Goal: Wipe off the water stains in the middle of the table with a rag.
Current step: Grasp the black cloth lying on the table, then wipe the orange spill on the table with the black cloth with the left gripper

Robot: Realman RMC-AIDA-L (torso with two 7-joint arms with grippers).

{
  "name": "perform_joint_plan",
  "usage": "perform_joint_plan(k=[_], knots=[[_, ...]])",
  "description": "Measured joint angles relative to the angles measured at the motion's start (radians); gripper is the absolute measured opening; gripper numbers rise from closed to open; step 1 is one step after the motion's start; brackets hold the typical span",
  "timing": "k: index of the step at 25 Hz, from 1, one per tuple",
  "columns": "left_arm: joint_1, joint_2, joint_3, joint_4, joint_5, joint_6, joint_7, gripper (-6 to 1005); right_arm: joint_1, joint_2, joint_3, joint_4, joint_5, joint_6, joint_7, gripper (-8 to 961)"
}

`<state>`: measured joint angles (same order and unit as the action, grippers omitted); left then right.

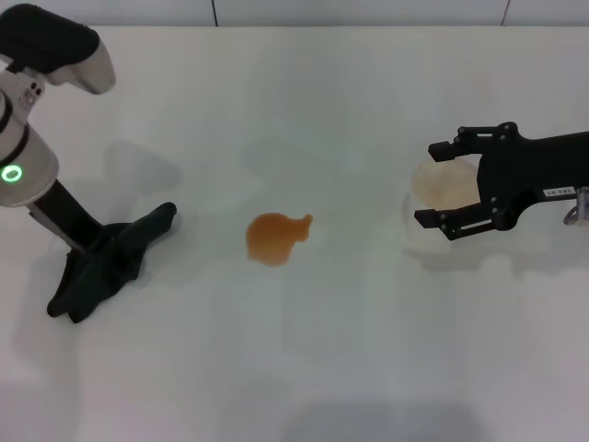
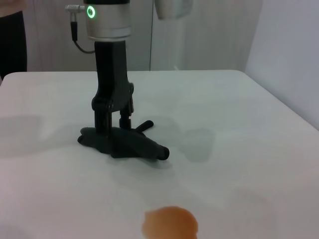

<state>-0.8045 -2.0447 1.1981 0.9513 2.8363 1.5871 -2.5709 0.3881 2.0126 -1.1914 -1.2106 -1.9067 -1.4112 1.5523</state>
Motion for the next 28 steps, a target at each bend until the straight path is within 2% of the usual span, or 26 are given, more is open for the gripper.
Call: perform_joint_plan(k=[5, 10, 16, 21, 28], knots=[[-0.014, 0.005, 0.006, -0.043, 0.0, -0.022, -0.037, 832, 0.001, 0.0, 0.0, 0.0, 0.0, 0.0, 0.0, 872], [-0.018, 0.006, 0.008, -0.043, 0.0, -0.024, -0.039, 613, -0.003, 0.0, 0.0, -0.001, 0.0, 0.0, 0.0, 872], [-0.021, 0.006, 0.008, -0.043, 0.0, -0.025, -0.039, 402, -0.003, 0.0, 0.0, -0.002, 0.001, -0.001, 0.0, 872], [-0.021, 0.006, 0.004, -0.04, 0.0, -0.028, -0.04, 167, -0.003, 0.0, 0.0, -0.003, 0.002, -0.002, 0.0, 873], [-0.021, 0.001, -0.007, -0.038, 0.0, -0.114, -0.083, 97, -0.005, 0.0, 0.0, -0.004, 0.007, -0.002, 0.0, 873]])
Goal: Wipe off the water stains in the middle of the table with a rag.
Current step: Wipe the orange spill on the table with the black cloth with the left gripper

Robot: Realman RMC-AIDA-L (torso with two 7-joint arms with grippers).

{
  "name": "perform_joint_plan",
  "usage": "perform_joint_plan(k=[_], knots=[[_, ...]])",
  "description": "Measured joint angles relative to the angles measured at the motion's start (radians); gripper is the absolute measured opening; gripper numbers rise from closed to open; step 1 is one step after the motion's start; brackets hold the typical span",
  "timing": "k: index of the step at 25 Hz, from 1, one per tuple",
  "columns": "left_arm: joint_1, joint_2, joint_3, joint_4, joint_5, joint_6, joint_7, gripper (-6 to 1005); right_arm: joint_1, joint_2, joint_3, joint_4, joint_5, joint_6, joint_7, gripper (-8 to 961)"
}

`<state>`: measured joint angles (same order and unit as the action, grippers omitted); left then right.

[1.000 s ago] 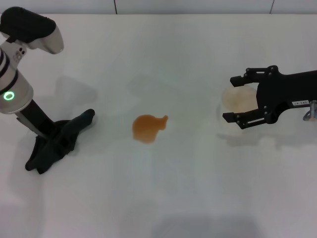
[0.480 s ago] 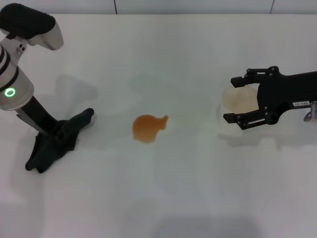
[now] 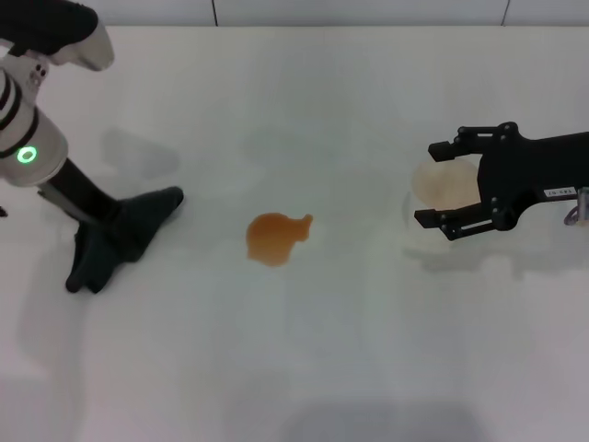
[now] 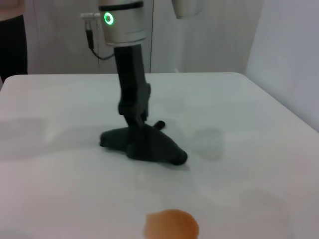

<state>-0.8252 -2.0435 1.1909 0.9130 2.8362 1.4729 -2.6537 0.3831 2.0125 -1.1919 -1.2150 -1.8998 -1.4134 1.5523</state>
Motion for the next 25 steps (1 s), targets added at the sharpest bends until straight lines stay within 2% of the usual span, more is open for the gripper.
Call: perform_joint_plan(k=[1, 2, 7, 16, 20, 25], knots=[[0.0, 0.0, 0.0, 0.0, 0.0, 0.0, 0.0, 87, 0.0, 0.0, 0.0, 0.0, 0.003, 0.0, 0.0, 873], [0.0, -0.015, 0.0, 0.0, -0.001, -0.056, -0.014, 77, 0.0, 0.0, 0.0, 0.0, 0.006, 0.0, 0.0, 873], [-0.005, -0.039, 0.006, -0.009, -0.017, -0.16, -0.029, 79, 0.0, 0.0, 0.0, 0.003, 0.009, 0.0, -0.001, 873], [-0.011, -0.04, 0.053, -0.022, -0.196, -0.334, -0.017, 81, 0.0, 0.0, 0.0, 0.007, 0.009, 0.002, -0.005, 873], [-0.026, -0.038, 0.114, -0.023, -0.298, -0.361, 0.039, 83, 0.001, 0.0, 0.0, 0.007, 0.009, 0.004, -0.006, 873], [-0.039, -0.037, 0.167, -0.024, -0.354, -0.342, 0.08, 84, 0.002, 0.0, 0.0, 0.009, 0.009, 0.008, -0.006, 873]])
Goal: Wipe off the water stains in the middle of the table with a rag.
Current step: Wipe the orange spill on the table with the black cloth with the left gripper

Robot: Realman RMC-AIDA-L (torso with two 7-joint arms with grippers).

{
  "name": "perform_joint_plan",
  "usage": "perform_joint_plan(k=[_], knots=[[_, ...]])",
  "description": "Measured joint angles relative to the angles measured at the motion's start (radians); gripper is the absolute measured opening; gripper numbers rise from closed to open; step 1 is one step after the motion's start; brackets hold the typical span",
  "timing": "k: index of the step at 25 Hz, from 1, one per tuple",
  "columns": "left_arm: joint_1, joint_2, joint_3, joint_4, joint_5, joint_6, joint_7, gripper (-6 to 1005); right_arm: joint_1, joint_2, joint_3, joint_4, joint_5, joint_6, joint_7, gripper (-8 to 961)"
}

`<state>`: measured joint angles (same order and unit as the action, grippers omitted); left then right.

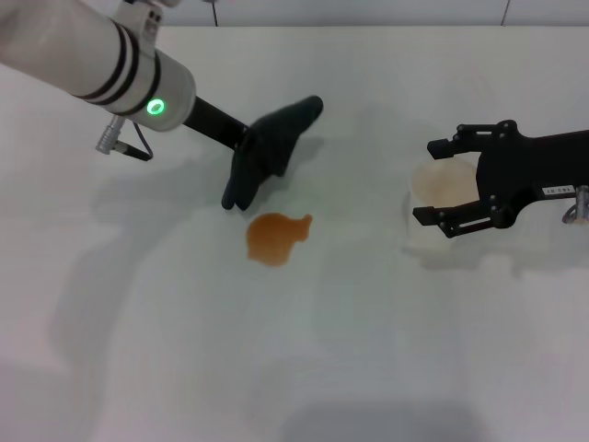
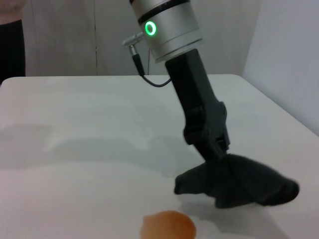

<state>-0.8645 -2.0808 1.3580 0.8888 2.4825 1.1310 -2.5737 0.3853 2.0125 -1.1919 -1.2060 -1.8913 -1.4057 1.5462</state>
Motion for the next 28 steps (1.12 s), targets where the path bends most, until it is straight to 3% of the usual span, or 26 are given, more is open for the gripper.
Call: perform_joint_plan(k=[14, 28], knots=[[-0.015, 0.002, 0.041, 0.001, 0.012, 0.13, 0.058, 89, 0.003, 0.0, 0.0, 0.0, 0.0, 0.007, 0.0, 873], [-0.018, -0.005, 0.127, -0.039, 0.031, 0.03, 0.051, 93, 0.0, 0.0, 0.0, 0.002, 0.0, 0.019, 0.001, 872]])
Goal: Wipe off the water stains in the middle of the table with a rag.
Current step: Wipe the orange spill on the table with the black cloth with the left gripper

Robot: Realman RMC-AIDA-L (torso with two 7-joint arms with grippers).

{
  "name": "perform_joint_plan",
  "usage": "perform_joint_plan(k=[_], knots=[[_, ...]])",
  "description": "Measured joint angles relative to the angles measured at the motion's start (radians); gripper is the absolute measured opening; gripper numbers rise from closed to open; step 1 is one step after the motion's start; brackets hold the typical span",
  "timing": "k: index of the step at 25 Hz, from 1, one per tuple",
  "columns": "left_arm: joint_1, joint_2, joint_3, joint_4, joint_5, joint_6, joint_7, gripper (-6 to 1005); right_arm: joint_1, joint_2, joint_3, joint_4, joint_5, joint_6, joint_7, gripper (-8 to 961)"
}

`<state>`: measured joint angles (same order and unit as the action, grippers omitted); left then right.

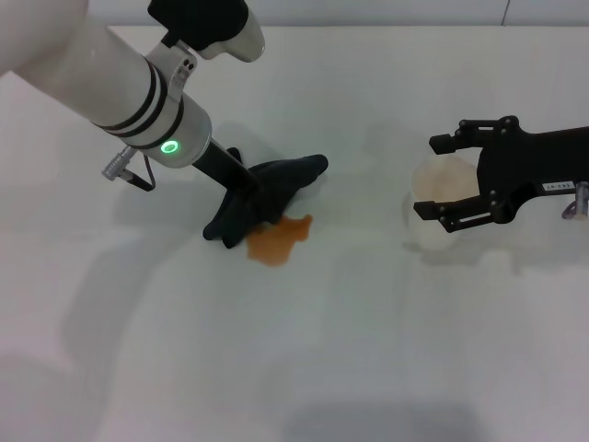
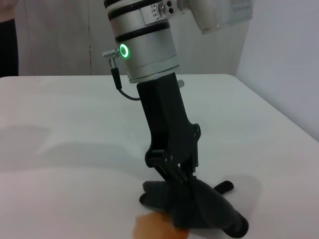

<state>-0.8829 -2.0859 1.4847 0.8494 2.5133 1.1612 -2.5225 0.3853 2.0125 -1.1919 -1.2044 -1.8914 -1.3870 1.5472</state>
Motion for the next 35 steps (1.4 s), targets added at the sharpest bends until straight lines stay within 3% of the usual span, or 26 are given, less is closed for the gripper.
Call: perform_joint_plan(k=[8, 15, 30, 35], knots=[[-0.006, -0.002, 0.066, -0.044, -0.037, -0.066, 0.001, 95, 0.002, 0.0, 0.0, 0.001, 0.0, 0.002, -0.001, 872], [0.001, -0.001, 0.072, -0.04, -0.118, -0.098, 0.048, 98, 0.004, 0.0, 0.0, 0.008, -0.004, 0.002, -0.001, 872], [-0.009, 0.001, 0.109, -0.033, -0.147, -0.001, 0.095, 102, 0.005, 0.0, 0.004, 0.011, -0.002, 0.008, -0.001, 872], [0.022, 0.002, 0.11, 0.054, -0.156, 0.023, 0.111, 104, 0.003, -0.001, 0.006, 0.011, -0.001, 0.012, -0.001, 872]])
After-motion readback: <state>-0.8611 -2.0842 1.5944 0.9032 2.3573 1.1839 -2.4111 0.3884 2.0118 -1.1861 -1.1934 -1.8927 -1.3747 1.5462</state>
